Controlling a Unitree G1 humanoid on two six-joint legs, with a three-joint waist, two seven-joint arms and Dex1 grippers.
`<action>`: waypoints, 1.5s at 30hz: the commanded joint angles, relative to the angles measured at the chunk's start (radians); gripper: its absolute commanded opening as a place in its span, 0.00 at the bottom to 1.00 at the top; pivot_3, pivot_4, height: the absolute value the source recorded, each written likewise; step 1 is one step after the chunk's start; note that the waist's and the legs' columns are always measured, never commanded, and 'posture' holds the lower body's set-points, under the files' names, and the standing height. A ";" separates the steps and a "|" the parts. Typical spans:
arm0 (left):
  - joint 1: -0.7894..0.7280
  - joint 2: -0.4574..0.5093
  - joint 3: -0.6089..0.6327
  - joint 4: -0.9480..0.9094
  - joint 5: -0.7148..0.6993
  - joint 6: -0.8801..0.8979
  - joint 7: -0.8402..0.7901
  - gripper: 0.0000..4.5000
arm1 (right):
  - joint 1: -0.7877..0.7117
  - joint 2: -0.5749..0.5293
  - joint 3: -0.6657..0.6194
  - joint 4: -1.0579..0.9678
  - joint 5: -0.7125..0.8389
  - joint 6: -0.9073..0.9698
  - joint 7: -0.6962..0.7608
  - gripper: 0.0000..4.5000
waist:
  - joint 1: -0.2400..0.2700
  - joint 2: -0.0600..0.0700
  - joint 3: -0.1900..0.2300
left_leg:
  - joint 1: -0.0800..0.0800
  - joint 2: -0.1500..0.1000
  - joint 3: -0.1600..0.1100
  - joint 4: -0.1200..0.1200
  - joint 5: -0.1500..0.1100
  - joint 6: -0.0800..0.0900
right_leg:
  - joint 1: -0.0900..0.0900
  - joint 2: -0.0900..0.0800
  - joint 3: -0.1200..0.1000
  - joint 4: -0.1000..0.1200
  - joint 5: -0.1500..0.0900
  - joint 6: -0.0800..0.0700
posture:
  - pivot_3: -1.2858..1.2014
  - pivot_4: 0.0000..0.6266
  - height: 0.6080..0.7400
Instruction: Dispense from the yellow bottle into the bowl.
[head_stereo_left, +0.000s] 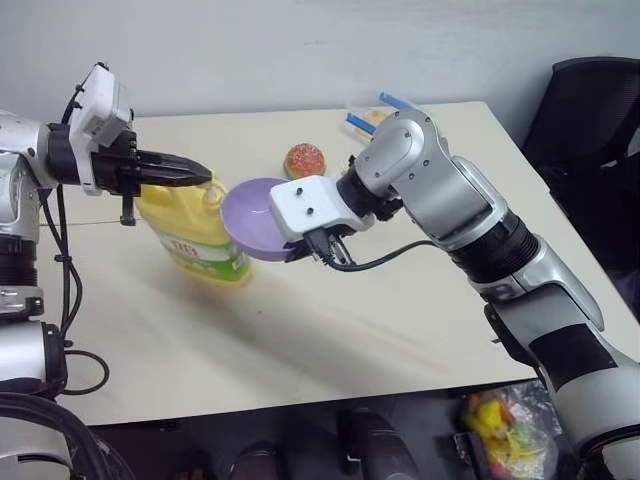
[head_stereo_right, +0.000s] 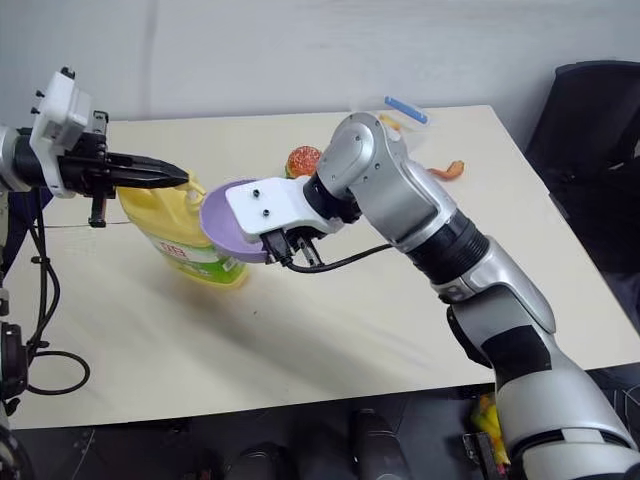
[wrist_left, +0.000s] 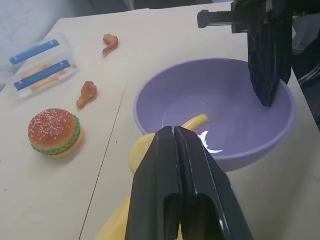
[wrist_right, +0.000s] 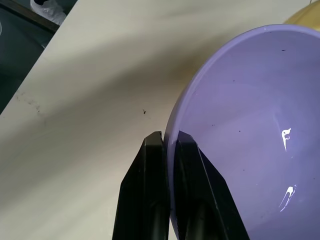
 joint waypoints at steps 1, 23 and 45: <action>-0.033 0.028 0.032 -0.011 -0.008 0.033 -0.014 0.01 | -0.011 0.007 -0.015 -0.045 0.014 0.001 0.011 0.00 | -0.002 0.000 0.000 | 0.000 0.000 0.000 0.000 0.000 0.000 | 0.000 0.000 0.000 0.000 0.000 0.000 | 0.52 0.24 1.00; 0.057 0.028 0.056 -0.068 0.019 0.009 0.015 0.01 | -0.016 0.005 -0.014 -0.027 0.009 -0.022 0.018 0.00 | 0.000 -0.001 0.000 | -0.006 0.000 0.000 0.002 0.000 0.000 | -0.003 -0.001 -0.004 -0.001 0.000 0.000 | 0.52 0.24 1.00; 0.111 -0.017 -0.024 -0.028 0.112 -0.082 0.049 0.01 | -0.012 0.002 -0.012 -0.061 0.016 0.006 0.025 0.00 | 0.002 0.000 0.000 | -0.002 0.000 0.000 0.002 0.000 0.000 | 0.001 -0.001 -0.003 0.000 0.000 0.000 | 0.52 0.24 1.00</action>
